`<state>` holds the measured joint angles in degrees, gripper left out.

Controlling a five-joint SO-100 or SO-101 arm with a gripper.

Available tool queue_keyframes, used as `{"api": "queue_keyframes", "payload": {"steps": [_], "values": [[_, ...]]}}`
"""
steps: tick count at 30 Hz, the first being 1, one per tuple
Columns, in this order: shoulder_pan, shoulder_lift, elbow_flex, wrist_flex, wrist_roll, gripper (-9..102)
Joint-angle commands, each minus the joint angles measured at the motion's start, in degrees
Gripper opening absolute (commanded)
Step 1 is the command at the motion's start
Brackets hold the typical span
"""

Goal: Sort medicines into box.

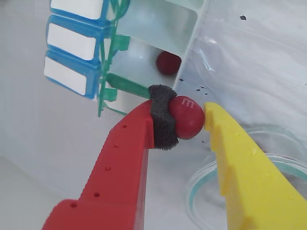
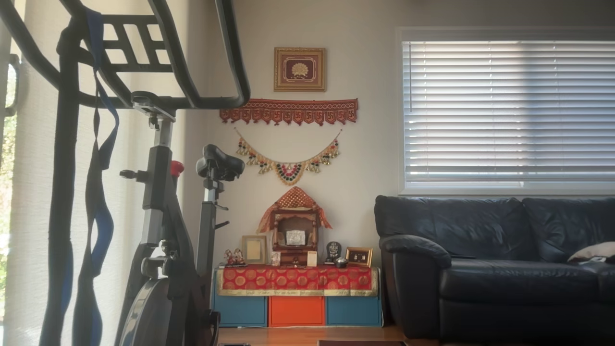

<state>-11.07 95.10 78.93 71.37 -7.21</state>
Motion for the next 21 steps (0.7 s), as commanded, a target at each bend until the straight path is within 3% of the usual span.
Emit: {"api": "queue_keyframes", "payload": {"steps": [1,14,21], "values": [[1.05,0.44,-4.83,-1.14,0.09,1],[5.54,-4.92,-8.79,-2.11,-0.09,1],[4.83,-3.08,-5.45,-6.77,-0.09,1]]}}
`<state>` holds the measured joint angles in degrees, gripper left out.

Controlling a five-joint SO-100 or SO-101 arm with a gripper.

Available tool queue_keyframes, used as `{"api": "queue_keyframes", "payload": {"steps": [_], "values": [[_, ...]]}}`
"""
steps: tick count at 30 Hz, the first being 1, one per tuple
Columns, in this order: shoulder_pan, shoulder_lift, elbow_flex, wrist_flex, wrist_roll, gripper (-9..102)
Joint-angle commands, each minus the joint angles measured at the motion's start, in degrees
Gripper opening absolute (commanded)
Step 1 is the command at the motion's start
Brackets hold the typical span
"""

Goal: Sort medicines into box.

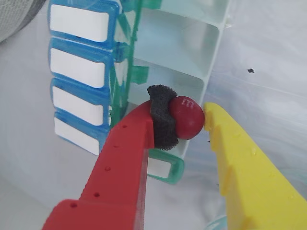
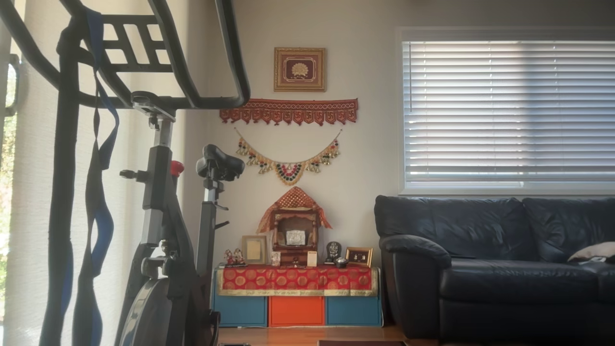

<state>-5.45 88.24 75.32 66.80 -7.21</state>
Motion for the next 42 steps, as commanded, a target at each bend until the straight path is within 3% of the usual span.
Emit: {"api": "queue_keyframes", "payload": {"steps": [1,25,42], "values": [[-1.05,3.87,-1.67,-2.64,0.09,1],[-3.69,-1.14,-5.01,-3.34,0.26,2],[-3.78,0.97,-3.34,-3.96,0.97,10]]}}
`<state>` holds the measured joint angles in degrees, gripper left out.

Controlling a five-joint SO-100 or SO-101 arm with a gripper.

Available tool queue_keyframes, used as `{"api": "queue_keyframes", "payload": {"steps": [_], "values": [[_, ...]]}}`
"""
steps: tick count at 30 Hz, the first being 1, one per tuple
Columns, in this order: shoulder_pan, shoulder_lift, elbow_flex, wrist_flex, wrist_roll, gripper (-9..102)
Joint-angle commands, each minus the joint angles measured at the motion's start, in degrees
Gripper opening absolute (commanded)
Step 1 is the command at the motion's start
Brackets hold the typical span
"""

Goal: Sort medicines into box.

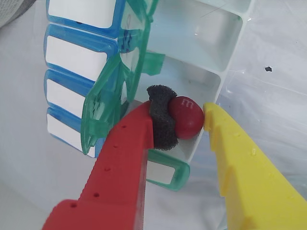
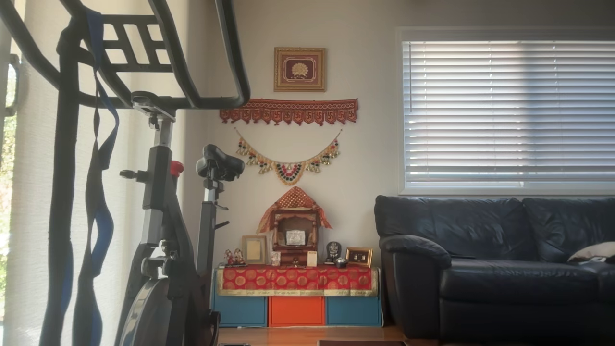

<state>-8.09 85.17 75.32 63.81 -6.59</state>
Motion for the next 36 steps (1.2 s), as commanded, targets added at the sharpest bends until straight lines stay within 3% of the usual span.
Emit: {"api": "queue_keyframes", "payload": {"steps": [1,26,36], "values": [[-1.14,4.13,-3.25,-0.97,0.35,11],[-0.97,7.73,0.97,-1.58,-0.26,28],[-2.29,12.92,3.08,1.93,-0.26,21]]}}
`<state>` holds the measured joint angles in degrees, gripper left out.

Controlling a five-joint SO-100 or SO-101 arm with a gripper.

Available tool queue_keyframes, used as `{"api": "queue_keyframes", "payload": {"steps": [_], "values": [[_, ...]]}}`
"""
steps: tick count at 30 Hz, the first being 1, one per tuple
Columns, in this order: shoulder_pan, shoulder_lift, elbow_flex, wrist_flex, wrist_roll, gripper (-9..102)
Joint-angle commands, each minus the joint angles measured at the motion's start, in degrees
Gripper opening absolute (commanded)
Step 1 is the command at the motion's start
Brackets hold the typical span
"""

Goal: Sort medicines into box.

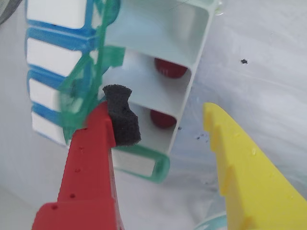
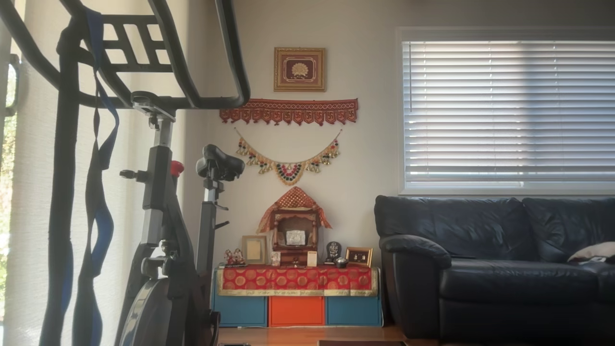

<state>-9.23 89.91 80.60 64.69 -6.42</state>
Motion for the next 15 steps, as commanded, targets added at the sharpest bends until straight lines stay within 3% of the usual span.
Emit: {"api": "queue_keyframes", "payload": {"steps": [1,8,15], "values": [[-1.49,8.79,-2.99,2.81,-0.44,19],[-4.66,13.97,-5.54,12.22,-1.41,2],[-8.26,23.55,-2.81,19.95,-2.37,1]]}}
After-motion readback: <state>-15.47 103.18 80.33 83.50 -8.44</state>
